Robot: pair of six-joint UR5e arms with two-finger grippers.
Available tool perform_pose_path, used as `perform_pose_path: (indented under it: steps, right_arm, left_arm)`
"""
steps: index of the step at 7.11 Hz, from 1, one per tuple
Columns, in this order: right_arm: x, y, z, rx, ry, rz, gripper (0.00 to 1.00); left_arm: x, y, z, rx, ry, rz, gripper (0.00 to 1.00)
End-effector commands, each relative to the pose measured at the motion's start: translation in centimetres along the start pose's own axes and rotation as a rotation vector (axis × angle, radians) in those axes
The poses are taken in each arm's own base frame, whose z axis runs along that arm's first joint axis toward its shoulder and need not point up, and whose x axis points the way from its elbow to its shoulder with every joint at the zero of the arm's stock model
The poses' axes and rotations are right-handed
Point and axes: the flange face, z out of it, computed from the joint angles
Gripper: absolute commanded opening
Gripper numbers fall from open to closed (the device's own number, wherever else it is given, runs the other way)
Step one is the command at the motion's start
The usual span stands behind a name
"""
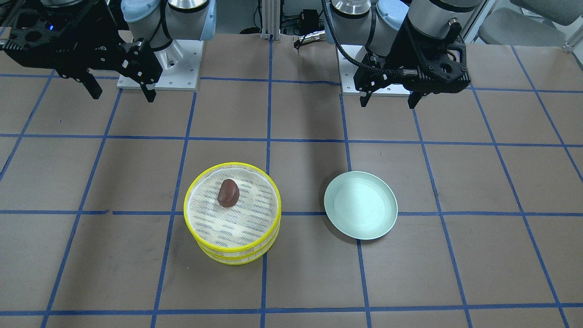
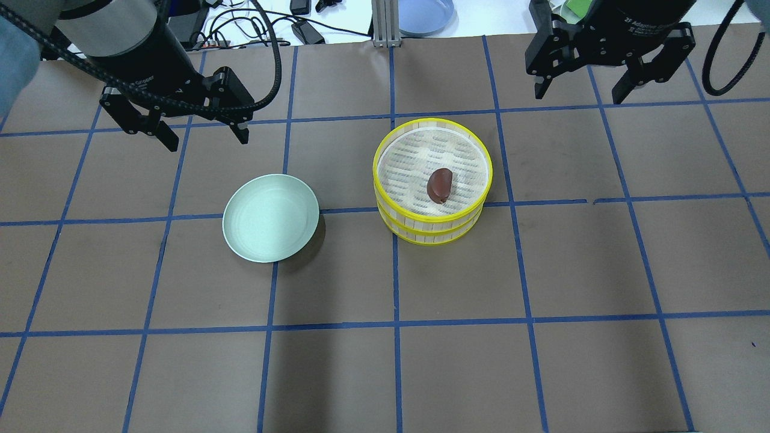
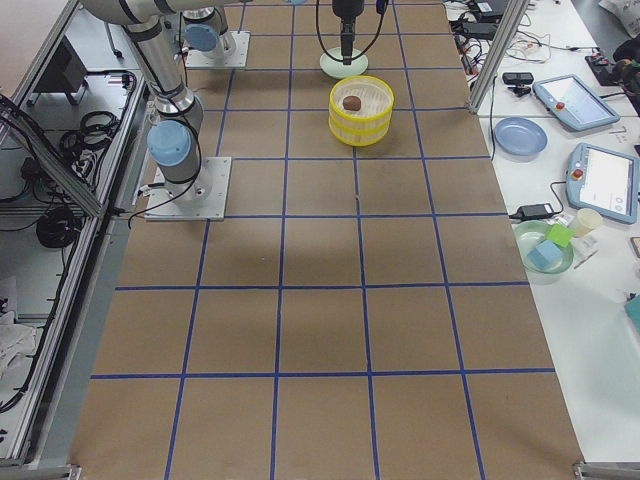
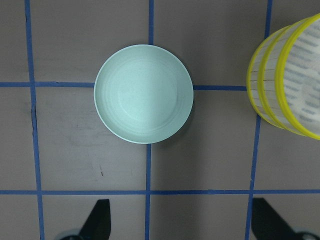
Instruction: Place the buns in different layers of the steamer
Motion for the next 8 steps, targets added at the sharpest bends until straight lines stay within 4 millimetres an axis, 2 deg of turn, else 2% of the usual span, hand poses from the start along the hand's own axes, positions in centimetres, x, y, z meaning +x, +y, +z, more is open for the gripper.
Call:
perform_pose_path:
  steps: [1, 4, 8]
  right_arm:
    - [0.0, 0.0, 0.0, 0.001, -0.003, 0.002, 1.0]
    - [0.0, -0.1, 0.1, -0.001, -0.002, -0.001, 1.0]
    - [0.1, 0.0, 0.0, -0.001, 0.0, 0.001, 1.0]
  left_arm:
    - [-0.5, 0.1, 0.1, -0.004, -0.009, -0.01, 1.0]
    - [-1.2, 1.8, 0.9, -0.02, -0.085, -0.005, 1.0]
    - [-1.2, 2.3, 0.6, -0.012, -0.082, -0.013, 1.0]
